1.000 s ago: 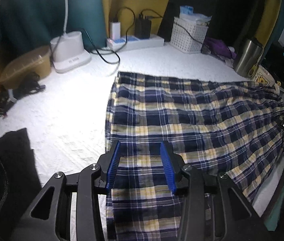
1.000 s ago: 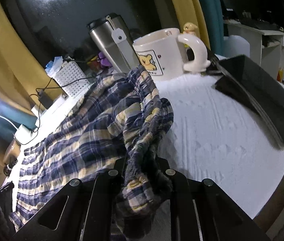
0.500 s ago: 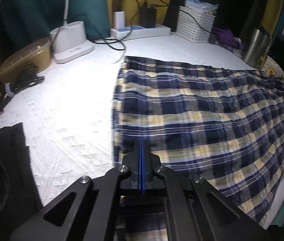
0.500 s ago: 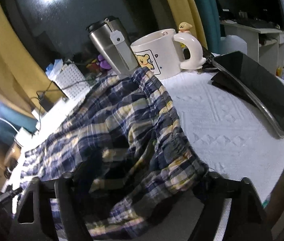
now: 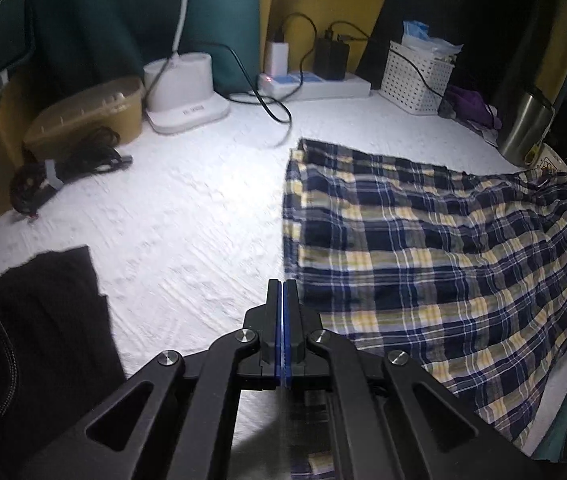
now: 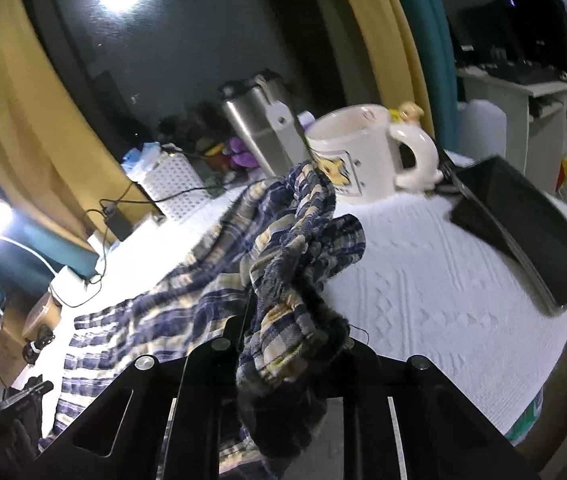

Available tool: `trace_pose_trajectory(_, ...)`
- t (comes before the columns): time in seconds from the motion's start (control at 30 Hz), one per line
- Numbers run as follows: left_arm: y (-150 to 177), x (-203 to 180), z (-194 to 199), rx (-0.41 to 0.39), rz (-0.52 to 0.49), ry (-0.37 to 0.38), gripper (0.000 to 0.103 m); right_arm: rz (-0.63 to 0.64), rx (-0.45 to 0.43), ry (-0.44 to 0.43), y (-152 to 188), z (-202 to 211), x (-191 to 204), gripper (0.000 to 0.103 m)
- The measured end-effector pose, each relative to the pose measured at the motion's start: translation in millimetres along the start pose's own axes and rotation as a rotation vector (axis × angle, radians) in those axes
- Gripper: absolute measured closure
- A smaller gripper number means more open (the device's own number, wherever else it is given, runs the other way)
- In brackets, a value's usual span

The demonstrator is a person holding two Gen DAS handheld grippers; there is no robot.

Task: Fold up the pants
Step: 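Lift the gripped pants fabric upward with the right tool, then lay the lifted fabric onto the pants and open the right tool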

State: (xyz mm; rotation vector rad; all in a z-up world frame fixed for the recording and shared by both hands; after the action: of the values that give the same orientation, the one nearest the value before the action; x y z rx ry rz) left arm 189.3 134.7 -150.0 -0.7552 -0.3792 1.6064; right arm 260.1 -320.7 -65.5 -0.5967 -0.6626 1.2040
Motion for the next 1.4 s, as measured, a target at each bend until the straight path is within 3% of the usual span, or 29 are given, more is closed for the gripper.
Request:
trace_pose_trajectory(0.2, -11, 8, 15, -0.039, -0.021, -0.013, 0.102, 0.047, -0.036, -0.015, -8, 19, 25, 0.086)
trace_pose_trajectory(0.37, -14, 14, 27, -0.070, -0.028, 0.006, 0.077, 0.087, -0.062, -0.029, -13, 33, 50, 0.087)
trace_pose_trajectory(0.67, -17, 27, 44, -0.113, -0.024, 0.038, 0.076, 0.174, -0.079, -0.058, -14, 48, 96, 0.087)
trace_pose_trajectory(1.0, -15, 52, 58, -0.140, -0.025, 0.017, 0.076, 0.282, -0.081, -0.095, -5, 54, 155, 0.089)
trace_pose_trajectory(1.4, -9, 77, 69, -0.156, -0.009, 0.025, 0.076, 0.391, -0.031, -0.140, 20, 43, 224, 0.089)
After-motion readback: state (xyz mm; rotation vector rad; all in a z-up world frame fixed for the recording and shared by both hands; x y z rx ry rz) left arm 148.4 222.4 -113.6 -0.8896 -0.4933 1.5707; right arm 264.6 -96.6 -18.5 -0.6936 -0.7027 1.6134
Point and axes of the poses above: each gripper's, at about its wrist camera, not at the fingertips, and z roughly against the way its jaws point, x to its left, y to its underside, the point moved 6 cm from there along -z, roughly the way its jaws point, and after that the axes turned 15 degrees about y, right-handed, at the moved point
